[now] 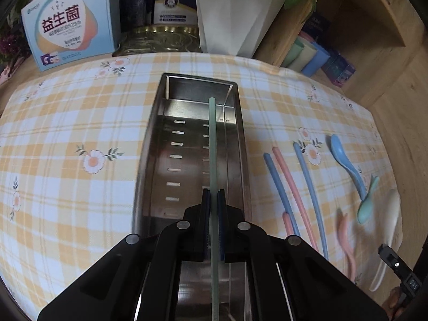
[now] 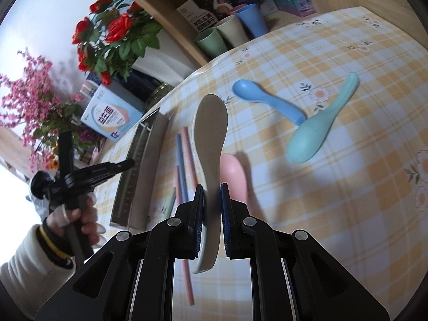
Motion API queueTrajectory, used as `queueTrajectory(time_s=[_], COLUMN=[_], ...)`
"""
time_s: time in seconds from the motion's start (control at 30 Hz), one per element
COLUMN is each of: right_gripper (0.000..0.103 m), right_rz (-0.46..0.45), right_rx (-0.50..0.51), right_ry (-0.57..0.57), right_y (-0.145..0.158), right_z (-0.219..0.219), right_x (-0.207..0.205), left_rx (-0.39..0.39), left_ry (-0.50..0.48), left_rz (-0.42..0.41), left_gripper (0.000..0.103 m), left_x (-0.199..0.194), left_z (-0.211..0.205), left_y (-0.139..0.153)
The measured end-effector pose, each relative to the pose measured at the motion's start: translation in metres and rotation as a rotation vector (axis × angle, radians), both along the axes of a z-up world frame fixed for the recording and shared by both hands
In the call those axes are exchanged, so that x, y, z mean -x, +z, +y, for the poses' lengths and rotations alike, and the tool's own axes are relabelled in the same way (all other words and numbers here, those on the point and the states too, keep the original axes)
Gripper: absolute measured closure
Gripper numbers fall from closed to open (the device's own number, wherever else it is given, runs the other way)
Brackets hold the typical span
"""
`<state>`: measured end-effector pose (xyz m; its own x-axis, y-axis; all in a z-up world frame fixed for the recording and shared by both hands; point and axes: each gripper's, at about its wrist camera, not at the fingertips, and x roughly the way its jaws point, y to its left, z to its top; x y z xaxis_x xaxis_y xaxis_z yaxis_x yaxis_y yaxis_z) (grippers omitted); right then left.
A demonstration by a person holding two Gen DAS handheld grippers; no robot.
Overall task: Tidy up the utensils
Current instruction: 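Lower green chopstick into steel tray and open left tool while right carries spoon, then lower the white spoon into the steel tray and open the right tool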
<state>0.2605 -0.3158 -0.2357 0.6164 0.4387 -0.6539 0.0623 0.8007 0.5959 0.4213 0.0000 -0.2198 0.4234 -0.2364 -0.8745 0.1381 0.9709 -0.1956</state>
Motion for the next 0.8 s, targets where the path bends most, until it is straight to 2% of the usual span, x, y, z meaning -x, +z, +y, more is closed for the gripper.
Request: queueTrajectory(time_s=[0.2,0.33,0.4,0.47,0.5,0.53,0.63,0.8], right_gripper=[0.091,0.091,0.091,0.091,0.091,0.091,0.091,0.091], right_rz=[0.014,0.026,0.028,0.032,0.034,0.035,0.043,0.054], right_rx=[0.010,0.021,0.030,0.042,0.047,0.051,0.075,0.113], right_ry=[-0.014,-0.006,0.005,0.017,0.025,0.035,0.065,0.142], right_y=[0.001,0.003,0.005,0.008,0.010,0.012,0.017,0.026], right_z=[-0.006,0.000,0.005,0.012,0.016,0.021,0.038,0.080], right_x=[-0.003,-0.007,-0.010,-0.014,-0.017,-0.021,-0.032,-0.060], left_rx=[-0.008,-0.006,-0.005,-0.015,-0.024,-0.031,-0.039,-0.063], left_ry=[-0.003,-0.022,-0.037,-0.053,-0.065,-0.072,-0.075,-0.044], left_rz=[0.037,0.018,-0.009,-0.051,-0.086,-0.107,-0.159,-0.176], left_gripper=[0.097,0.093,0.081,0.057,0.051,0.038,0.015,0.006], left_x=[-0.015,-0.013,-0.009,-0.002,0.005,0.009,0.025,0.043], left_z=[-0.004,-0.001,0.001,0.002,0.005,0.007,0.020,0.051], left_y=[-0.015,-0.009,0.001,0.013,0.022,0.028,0.044,0.053])
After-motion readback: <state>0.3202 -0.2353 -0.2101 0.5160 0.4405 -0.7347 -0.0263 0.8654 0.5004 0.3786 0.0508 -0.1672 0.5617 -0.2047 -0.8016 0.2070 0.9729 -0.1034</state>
